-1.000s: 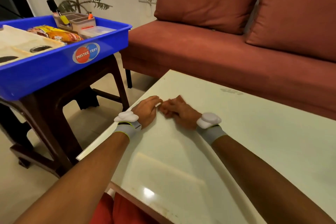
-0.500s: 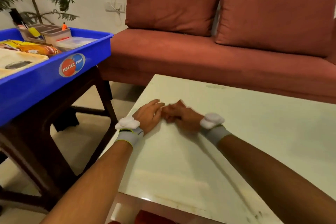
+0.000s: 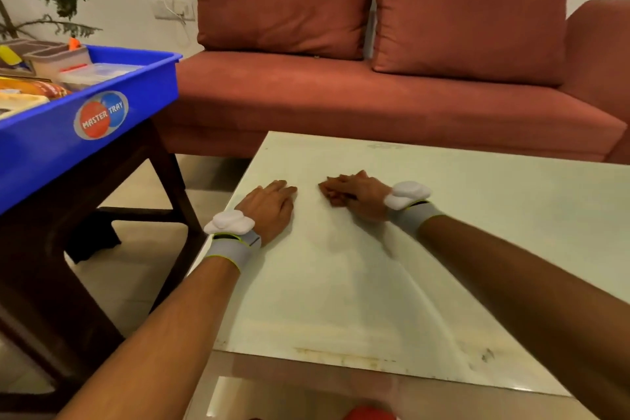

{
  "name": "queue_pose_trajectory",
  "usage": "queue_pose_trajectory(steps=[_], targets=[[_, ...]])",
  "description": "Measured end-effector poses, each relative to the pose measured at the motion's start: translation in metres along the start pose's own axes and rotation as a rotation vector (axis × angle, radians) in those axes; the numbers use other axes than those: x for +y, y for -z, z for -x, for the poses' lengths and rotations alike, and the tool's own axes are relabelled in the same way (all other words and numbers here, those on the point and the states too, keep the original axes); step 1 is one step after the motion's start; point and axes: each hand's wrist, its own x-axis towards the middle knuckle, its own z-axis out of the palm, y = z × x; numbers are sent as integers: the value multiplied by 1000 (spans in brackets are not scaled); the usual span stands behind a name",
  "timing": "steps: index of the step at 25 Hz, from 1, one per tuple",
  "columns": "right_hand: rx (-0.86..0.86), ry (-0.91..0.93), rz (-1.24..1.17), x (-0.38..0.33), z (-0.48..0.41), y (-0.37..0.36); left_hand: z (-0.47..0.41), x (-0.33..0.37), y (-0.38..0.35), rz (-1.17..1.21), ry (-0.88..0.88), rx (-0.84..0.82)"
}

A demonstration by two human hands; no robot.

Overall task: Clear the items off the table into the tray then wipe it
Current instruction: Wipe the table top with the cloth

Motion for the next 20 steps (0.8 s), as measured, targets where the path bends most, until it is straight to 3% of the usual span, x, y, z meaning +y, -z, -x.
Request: queue_pose_trajectory(steps=[3,6,8,12,15,18,20], targets=[[-91,227,-104,-49,17,-12,4,4,3,-4,2,6],[-216,383,-92,-47,55,-1,7,3,5,25,-10,5],[-253,297,-67,-22,69,7,6,4,3,21,-7,2],[23,-21,13,-13,22,-7,9,8,0,133,-89,30],[14,164,-120,-66,33,-28,11,5,4,254,-86,57],[-118,393,-173,-54,99,-14,15,8,6,226,-56,24],[-95,261,-106,-19,116,-2,18,15,7,175,-66,-16]])
